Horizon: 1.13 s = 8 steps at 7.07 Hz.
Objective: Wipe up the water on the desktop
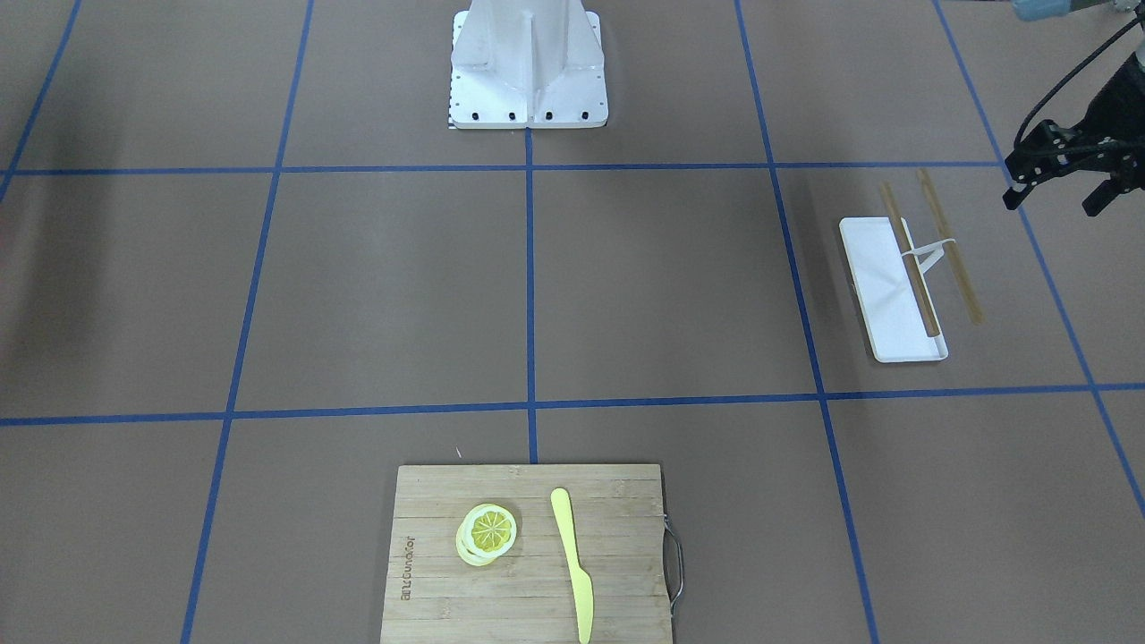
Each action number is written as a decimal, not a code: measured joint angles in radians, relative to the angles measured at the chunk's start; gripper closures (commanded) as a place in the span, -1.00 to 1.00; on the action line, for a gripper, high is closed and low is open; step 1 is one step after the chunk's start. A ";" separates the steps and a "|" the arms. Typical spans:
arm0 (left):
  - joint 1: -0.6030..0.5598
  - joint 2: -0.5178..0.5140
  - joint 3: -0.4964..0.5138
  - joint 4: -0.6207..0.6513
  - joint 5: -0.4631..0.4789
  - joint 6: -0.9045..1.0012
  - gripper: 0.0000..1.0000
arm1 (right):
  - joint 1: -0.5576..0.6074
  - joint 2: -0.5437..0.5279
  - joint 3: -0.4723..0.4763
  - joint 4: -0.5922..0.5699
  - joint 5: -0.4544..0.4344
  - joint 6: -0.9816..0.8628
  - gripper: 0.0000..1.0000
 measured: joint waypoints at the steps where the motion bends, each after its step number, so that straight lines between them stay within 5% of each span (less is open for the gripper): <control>1: -0.035 0.022 0.021 0.000 -0.060 0.039 -0.95 | 0.038 -0.001 -0.067 0.004 -0.033 -0.084 0.97; 2: -0.051 0.041 0.030 -0.001 -0.085 0.055 -0.95 | 0.062 -0.003 -0.118 0.006 -0.059 -0.134 0.52; 3: -0.057 0.051 0.033 -0.002 -0.093 0.061 -0.95 | 0.071 -0.008 -0.146 0.005 -0.071 -0.152 0.42; 4: -0.059 0.062 0.031 -0.003 -0.096 0.062 -0.95 | 0.074 -0.011 -0.161 0.005 -0.074 -0.158 -0.99; 8: -0.081 0.105 0.030 -0.006 -0.097 0.061 -0.95 | 0.076 -0.027 -0.167 0.011 -0.071 -0.153 -1.00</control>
